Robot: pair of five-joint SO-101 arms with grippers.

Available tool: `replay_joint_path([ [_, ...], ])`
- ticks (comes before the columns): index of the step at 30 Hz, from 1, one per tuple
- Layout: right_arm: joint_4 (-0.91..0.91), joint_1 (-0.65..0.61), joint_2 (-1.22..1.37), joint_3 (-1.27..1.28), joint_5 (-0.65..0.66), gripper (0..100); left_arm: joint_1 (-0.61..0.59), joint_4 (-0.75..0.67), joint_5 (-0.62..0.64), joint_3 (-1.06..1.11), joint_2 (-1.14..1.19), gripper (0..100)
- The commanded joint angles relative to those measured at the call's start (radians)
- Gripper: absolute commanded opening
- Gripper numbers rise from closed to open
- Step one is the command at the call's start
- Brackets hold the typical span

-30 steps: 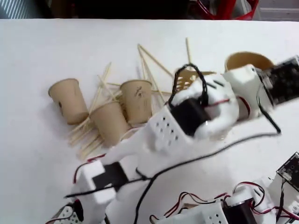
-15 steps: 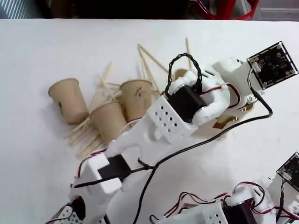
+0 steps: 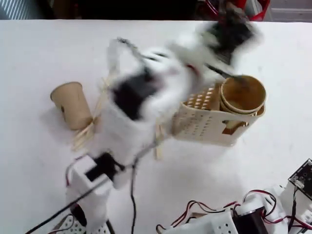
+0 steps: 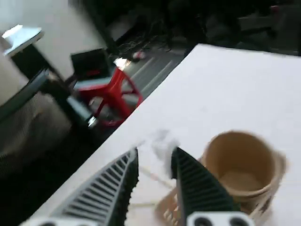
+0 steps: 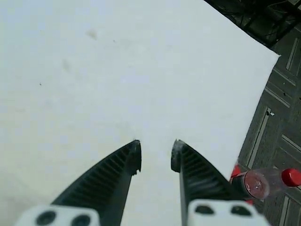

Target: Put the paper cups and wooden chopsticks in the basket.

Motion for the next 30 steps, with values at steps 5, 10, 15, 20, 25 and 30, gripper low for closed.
replay_joint_path([
  [5,-0.001,-0.088,-0.005,0.032,-0.003,12.0,-0.657,0.219,-0.009,0.149,-0.027,13],
  [10,-0.010,-0.193,-0.001,0.032,-0.003,11.9,-0.865,0.218,-0.014,0.327,-0.021,14],
  [15,-0.031,-0.205,0.001,0.077,0.018,11.9,-0.946,0.213,-0.092,0.427,-0.021,14],
  [20,-0.076,-0.286,-0.005,0.242,0.034,12.1,-1.007,0.198,-0.097,0.437,-0.021,14],
  [25,-0.077,-0.309,-0.005,0.262,0.034,12.2,-1.026,0.152,-0.092,0.437,-0.018,21],
  [30,-0.076,-0.309,-0.005,0.292,0.034,12.2,-1.072,0.020,-0.107,0.437,0.074,22],
])
